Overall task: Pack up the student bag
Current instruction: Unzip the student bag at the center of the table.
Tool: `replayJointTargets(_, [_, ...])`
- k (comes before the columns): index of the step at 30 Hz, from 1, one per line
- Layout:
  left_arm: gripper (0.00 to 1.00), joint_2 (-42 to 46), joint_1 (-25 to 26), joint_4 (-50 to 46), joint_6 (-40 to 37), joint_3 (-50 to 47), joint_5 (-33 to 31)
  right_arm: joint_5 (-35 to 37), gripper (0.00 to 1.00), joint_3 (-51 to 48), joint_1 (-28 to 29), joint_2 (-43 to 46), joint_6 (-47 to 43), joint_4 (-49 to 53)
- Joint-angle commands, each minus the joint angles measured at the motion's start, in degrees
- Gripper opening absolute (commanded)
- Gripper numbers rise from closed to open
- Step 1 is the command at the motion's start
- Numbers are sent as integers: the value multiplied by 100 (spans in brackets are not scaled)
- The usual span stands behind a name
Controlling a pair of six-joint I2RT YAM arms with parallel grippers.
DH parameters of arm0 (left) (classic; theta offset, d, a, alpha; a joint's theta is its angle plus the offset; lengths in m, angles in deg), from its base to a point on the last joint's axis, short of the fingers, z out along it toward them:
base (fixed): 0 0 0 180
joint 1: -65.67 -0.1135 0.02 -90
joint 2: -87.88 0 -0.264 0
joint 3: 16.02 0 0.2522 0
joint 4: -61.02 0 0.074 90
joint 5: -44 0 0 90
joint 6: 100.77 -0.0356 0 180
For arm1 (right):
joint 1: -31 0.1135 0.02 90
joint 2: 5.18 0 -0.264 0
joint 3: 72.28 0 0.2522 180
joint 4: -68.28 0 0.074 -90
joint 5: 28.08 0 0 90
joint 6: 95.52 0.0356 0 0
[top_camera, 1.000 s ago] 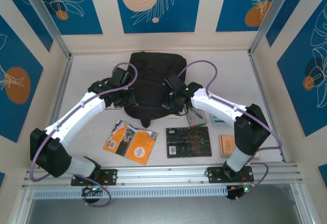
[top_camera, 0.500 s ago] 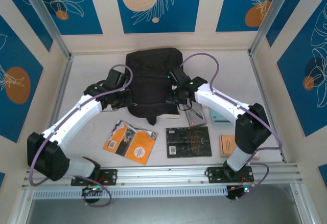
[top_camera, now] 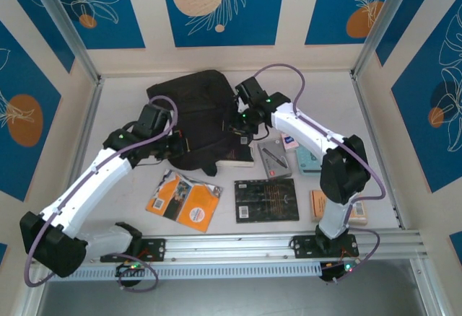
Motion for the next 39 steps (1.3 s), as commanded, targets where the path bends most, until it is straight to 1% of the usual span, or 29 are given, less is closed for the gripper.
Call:
replayJointTargets(1, [0, -194, 162, 307, 409, -233, 595, 752, 57, 264, -35, -27, 301, 626])
replayJointTargets(2, [0, -265, 218, 378, 473, -219, 642, 866, 59, 264, -30, 9, 391, 718])
replayJointTargets(3, [0, -339, 292, 435, 528, -183, 649, 1001, 64, 260, -10, 67, 515, 820])
replayJointTargets(6, [0, -443, 436, 576, 634, -89, 622, 1193, 66, 159, 61, 340, 884, 1040])
replayJointTargets(8, [0, -453, 489, 713, 771, -109, 686, 1203, 66, -18, 117, 562, 1351, 1130])
replayJointTargets(14, [0, -497, 716, 1280, 1256, -249, 1051, 682, 62, -862, 181, 1261, 2664, 888])
replayJointTargets(16, [0, -477, 792, 1431, 1371, -280, 1090, 427, 57, -1222, 232, 1460, 3073, 640])
replayJointTargets(19, [0, -453, 886, 1544, 1396, -314, 1086, 100, 54, -1743, 333, 1711, 3627, 165])
replayJointTargets(21, [0, -426, 900, 1555, 1397, -379, 1070, -69, 54, -1992, 396, 1789, 3891, -117])
replayJointTargets(24, [0, -368, 900, 1617, 1435, -542, 1010, -575, 55, -2293, 410, 1721, 4119, -732])
replayJointTargets(27, [0, -379, 900, 1711, 1491, -641, 1035, -736, 55, -2247, 482, 1537, 4157, -871])
replayJointTargets(29, [0, -405, 900, 1740, 1510, -670, 1046, -713, 49, -2172, 575, 1443, 4155, -897])
replayJointTargets(33, [0, -420, 900, 1744, 1482, -701, 961, -617, 24, -2130, 806, 1346, 4194, -942])
replayJointTargets(36, [0, -443, 907, 1707, 1459, -712, 929, -557, 11, -2205, 867, 1335, 4201, -911])
replayJointTargets(37, [0, -451, 903, 1702, 1453, -712, 924, -558, 5, -2258, 868, 1350, 4204, -931])
replayJointTargets(39, [0, -453, 893, 1640, 1411, -692, 863, -515, 0, -2355, 858, 1393, 4164, -931])
